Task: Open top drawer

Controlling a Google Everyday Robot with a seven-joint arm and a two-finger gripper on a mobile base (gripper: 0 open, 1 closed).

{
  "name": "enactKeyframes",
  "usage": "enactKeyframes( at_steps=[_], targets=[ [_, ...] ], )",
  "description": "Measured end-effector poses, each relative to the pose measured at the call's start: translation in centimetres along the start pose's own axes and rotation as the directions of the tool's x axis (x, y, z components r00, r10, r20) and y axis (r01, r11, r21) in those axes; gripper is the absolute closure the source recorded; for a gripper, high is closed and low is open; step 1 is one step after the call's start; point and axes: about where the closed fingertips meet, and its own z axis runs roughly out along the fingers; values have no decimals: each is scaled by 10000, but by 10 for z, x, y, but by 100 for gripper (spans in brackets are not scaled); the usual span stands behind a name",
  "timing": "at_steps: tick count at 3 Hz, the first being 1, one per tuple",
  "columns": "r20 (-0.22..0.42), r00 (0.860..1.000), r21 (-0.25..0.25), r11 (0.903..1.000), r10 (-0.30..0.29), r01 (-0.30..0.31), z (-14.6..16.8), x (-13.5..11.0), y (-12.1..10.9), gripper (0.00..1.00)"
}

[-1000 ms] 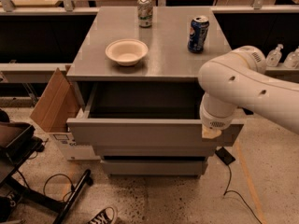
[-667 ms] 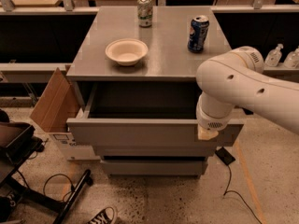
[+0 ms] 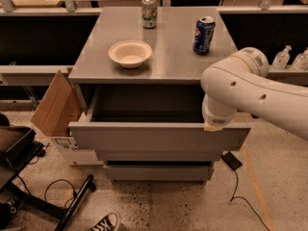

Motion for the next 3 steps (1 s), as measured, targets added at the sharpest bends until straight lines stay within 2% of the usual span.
enactKeyframes(
  at_steps=[1,2,3],
  targets=[
    [-16,10000,73,10000,19,-19,-1,1,-2,12],
    [51,10000,27,10000,-22,21,2,-1,-1,0],
    [249,9997,-162,9998,-79,83,12,-7,-2,0]
  ],
)
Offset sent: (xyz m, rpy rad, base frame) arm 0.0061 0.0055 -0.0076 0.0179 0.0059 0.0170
